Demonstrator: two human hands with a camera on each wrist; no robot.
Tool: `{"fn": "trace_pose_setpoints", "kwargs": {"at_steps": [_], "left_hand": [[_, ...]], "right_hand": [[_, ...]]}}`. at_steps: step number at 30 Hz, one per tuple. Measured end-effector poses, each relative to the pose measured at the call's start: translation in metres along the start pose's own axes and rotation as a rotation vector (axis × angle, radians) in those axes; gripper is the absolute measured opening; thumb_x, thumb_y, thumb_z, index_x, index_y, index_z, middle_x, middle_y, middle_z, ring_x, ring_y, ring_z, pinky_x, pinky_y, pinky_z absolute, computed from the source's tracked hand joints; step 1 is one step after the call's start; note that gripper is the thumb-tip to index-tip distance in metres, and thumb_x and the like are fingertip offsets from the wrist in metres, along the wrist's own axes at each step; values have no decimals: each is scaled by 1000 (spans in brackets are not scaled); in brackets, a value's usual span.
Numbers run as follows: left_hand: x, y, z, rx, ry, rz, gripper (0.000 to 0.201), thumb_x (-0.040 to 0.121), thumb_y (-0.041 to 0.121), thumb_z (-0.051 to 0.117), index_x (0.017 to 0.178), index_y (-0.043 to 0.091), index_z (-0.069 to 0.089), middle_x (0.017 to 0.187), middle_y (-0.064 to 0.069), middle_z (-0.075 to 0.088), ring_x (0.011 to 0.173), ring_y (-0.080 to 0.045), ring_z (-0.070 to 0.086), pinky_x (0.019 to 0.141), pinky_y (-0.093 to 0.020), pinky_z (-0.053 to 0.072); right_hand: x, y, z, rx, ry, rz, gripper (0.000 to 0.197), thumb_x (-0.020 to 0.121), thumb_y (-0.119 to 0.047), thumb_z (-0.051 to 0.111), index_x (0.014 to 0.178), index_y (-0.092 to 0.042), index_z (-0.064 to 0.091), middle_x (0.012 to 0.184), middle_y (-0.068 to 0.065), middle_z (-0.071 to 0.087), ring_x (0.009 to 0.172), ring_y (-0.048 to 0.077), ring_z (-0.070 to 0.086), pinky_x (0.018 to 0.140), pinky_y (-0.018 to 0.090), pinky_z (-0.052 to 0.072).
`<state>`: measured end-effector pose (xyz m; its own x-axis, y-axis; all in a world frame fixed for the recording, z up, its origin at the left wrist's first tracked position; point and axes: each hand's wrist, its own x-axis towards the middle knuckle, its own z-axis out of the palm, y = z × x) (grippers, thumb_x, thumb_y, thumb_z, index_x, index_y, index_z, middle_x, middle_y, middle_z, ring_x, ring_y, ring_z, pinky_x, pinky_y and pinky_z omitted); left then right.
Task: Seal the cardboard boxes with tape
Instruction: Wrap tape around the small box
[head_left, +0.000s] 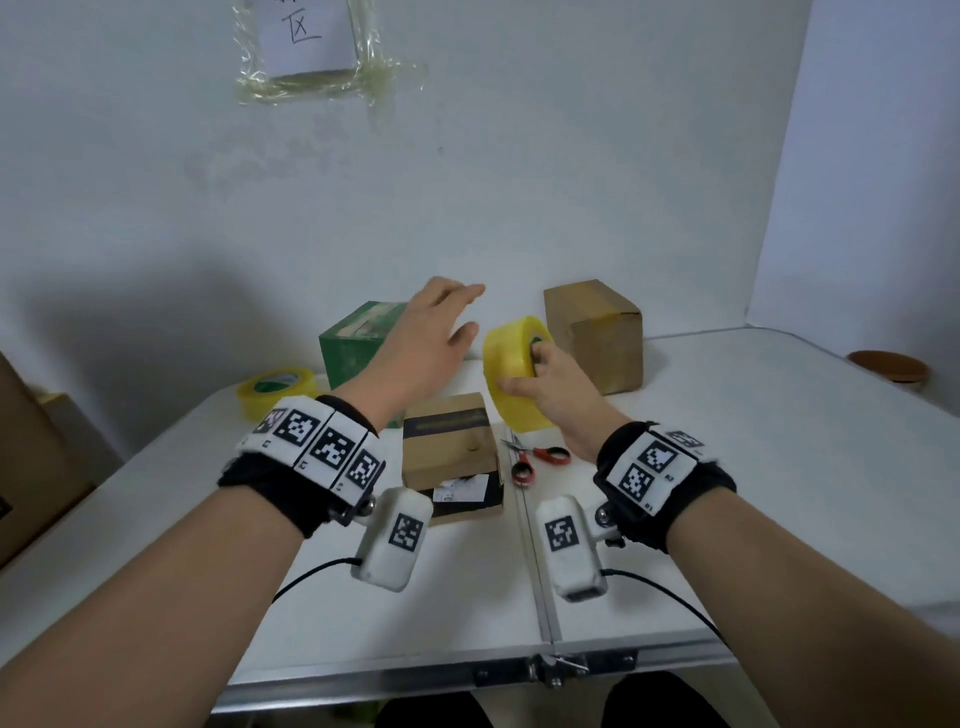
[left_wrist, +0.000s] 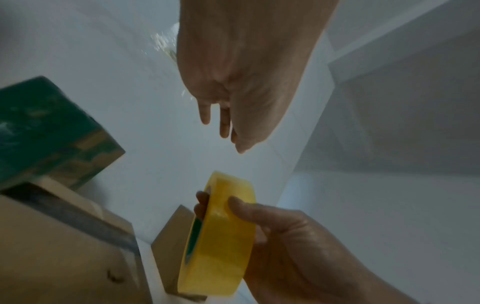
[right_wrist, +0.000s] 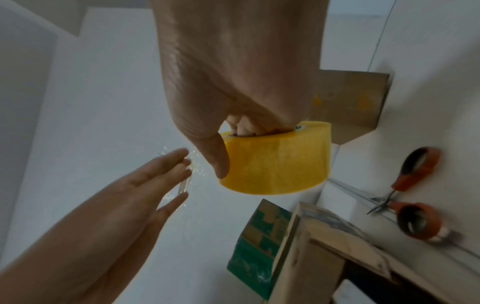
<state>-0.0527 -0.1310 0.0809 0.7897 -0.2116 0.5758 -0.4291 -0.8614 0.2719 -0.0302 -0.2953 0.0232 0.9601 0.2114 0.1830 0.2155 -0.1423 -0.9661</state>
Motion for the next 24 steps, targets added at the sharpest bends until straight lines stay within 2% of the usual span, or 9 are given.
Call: {"fn": "trace_pose_setpoints", "kwargs": {"at_steps": [3,5,7,11,12,15,18,22,24], "left_hand": [[6,9,21,69,-211,59,46,102,16,43,148,16,37,151,-2,37,138,-17,35,113,-25,22],[5,15,31,71,-206,84,43,102,13,42,145,15,43,150,-3,41,138,-18,37,114,-26,25],[0,20,38,55,-145,131,40,100,8,45,139,13,52,144,-4,50,132,-19,45,112,-26,30],[-8,25,49,75,-115,211,34,96,7,53,128,13,63,134,-4,58,119,-18,56,99,-17,34],[-9,25,52,78,-121,229,33,96,7,54,126,13,65,131,-4,60,115,-19,58,98,-19,37],[-11,25,56,71,-116,269,29,95,8,58,122,12,67,121,-5,63,103,-21,62,91,-31,48],[-9,27,57,7,-77,255,22,94,13,61,113,12,71,109,-4,65,90,-17,63,83,-34,52],[-8,24,58,22,-47,306,8,91,16,64,94,12,70,92,1,64,80,-12,60,74,-37,53],[-8,23,58,42,-38,320,6,92,18,64,91,13,68,89,2,63,78,-11,59,71,-36,52]], "right_hand": [[-8,1,-2,-15,6,-7,40,84,-13,73,112,3,49,114,26,59,104,38,60,96,55,45],[-12,3,-6,12,14,-7,42,83,-11,73,113,5,49,114,28,58,101,38,60,96,55,45],[-14,7,-10,20,35,-1,42,82,-12,73,114,4,50,113,27,59,99,33,60,96,55,45],[-19,16,-17,64,77,52,53,72,-24,74,114,0,53,113,25,60,104,39,60,91,50,48],[-20,19,-19,74,76,66,54,70,-26,73,114,-1,53,112,23,60,102,37,60,87,47,49],[-21,25,-23,102,70,103,39,83,-16,71,117,-5,54,117,18,60,98,27,57,75,35,47],[-20,29,-26,111,62,112,36,84,-13,70,118,-9,56,114,13,61,103,29,57,80,36,45],[-23,26,-24,37,37,98,70,66,-29,72,129,-8,52,121,12,60,109,30,57,89,41,46],[-22,26,-24,-4,28,79,63,68,-27,73,125,-8,53,119,12,60,108,29,58,90,41,46]]}}
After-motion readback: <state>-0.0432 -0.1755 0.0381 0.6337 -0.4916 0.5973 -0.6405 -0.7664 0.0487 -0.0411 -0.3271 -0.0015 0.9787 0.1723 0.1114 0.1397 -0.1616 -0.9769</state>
